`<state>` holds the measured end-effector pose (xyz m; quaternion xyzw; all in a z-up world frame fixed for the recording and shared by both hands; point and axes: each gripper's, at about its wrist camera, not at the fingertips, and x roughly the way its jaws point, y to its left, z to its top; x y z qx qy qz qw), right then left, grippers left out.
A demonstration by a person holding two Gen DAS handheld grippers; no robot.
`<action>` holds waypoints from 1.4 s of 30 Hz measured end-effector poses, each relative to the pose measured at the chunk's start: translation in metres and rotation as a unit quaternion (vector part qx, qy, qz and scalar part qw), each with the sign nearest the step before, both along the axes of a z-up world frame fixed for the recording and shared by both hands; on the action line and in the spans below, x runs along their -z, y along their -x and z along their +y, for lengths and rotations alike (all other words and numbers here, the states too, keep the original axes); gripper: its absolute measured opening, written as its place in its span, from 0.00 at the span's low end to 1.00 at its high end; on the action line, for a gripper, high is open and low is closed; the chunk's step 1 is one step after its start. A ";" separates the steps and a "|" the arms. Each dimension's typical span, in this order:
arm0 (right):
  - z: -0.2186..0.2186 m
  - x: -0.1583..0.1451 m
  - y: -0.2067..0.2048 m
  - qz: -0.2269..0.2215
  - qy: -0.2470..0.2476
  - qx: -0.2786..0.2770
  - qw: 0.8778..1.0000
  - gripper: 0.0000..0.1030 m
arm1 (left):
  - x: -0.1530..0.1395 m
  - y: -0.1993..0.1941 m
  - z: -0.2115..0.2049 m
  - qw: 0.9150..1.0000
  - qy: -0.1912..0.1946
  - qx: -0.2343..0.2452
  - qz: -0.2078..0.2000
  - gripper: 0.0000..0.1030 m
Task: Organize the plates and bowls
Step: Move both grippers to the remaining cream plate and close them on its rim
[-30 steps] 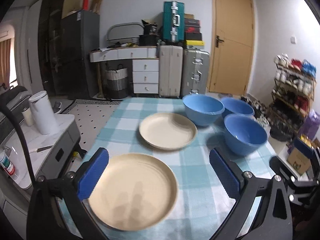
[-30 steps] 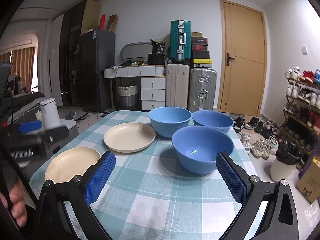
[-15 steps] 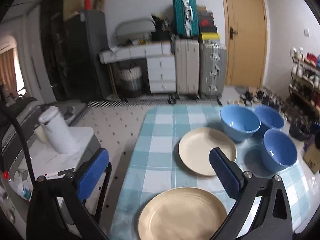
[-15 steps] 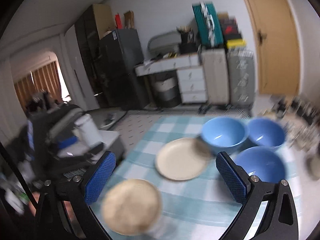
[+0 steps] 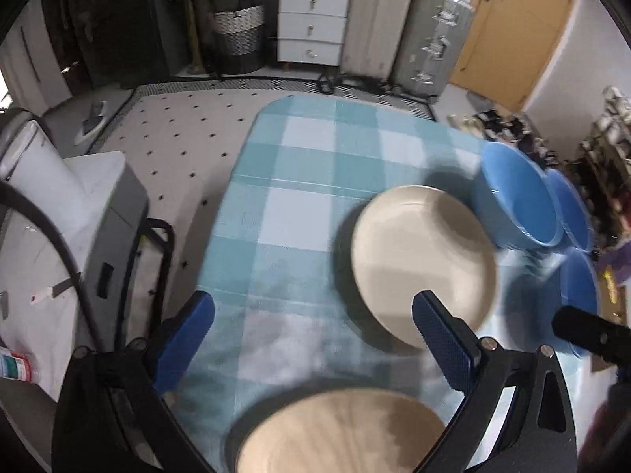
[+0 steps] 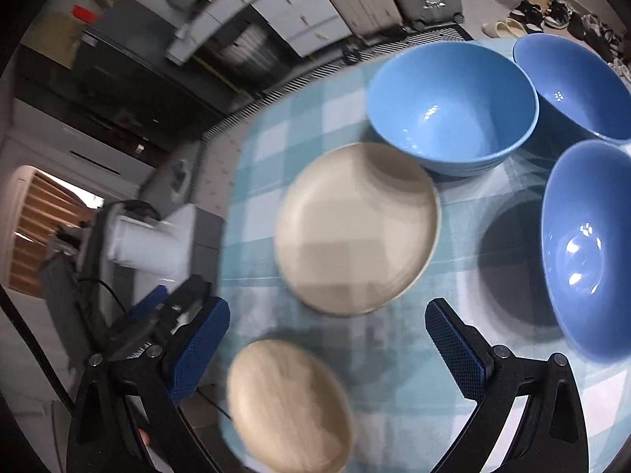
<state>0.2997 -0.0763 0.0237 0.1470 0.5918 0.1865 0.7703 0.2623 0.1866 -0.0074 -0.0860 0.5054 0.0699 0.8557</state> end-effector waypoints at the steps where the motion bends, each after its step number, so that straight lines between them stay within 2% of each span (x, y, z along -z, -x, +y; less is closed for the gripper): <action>1: 0.002 0.003 -0.005 0.005 0.009 -0.005 1.000 0.99 | 0.005 -0.007 -0.005 1.000 -0.011 0.007 0.009 0.98; 5: 0.008 0.020 -0.024 0.022 0.048 -0.016 0.998 0.97 | 0.015 -0.023 -0.019 0.998 -0.039 0.036 0.027 0.98; 8: 0.012 0.037 -0.039 0.042 0.063 -0.026 0.997 0.84 | 0.024 -0.033 -0.029 0.996 -0.063 0.053 0.044 0.98; 9: 0.014 0.042 -0.043 0.047 0.075 -0.027 0.996 0.84 | 0.027 -0.036 -0.031 0.995 -0.064 0.056 0.048 0.98; 14: 0.011 0.055 -0.055 0.057 0.103 -0.009 0.993 0.84 | 0.036 -0.046 -0.029 0.996 -0.049 0.054 0.060 0.98; 22: 0.006 0.072 -0.068 0.053 0.113 0.003 0.992 0.83 | 0.055 -0.061 -0.032 0.995 -0.034 0.058 0.077 0.98; 26: 0.009 0.082 -0.067 0.046 0.114 0.016 0.992 0.79 | 0.060 -0.066 -0.031 0.995 -0.022 0.057 0.078 0.97; 27: 0.010 0.083 -0.066 0.042 0.115 0.020 0.992 0.74 | 0.061 -0.066 -0.030 0.995 -0.012 0.056 0.077 0.97; 29: 0.014 0.085 -0.066 0.030 0.127 0.024 0.991 0.72 | 0.062 -0.067 -0.030 0.996 0.002 0.056 0.076 0.97; 32: 0.018 0.090 -0.067 0.024 0.135 0.031 0.990 0.72 | 0.064 -0.069 -0.030 0.995 0.001 0.058 0.075 0.97; 34: 0.017 0.091 -0.068 0.022 0.144 0.038 0.989 0.69 | 0.065 -0.069 -0.028 0.996 0.005 0.056 0.069 0.89; 36: 0.015 0.092 -0.068 0.017 0.157 0.044 0.986 0.55 | 0.068 -0.070 -0.026 0.996 0.008 0.056 0.069 0.87; 37: 0.015 0.093 -0.069 0.011 0.167 0.048 0.985 0.52 | 0.069 -0.070 -0.025 0.996 0.009 0.055 0.069 0.87; 40: 0.013 0.098 -0.071 0.013 0.158 0.049 0.986 0.50 | 0.074 -0.073 -0.023 0.996 0.022 0.055 0.071 0.86; 41: 0.012 0.100 -0.072 0.014 0.153 0.051 0.987 0.50 | 0.076 -0.073 -0.023 0.996 0.027 0.055 0.072 0.83; 42: 0.011 0.101 -0.072 0.016 0.151 0.052 0.987 0.50 | 0.077 -0.074 -0.023 0.995 0.031 0.057 0.072 0.70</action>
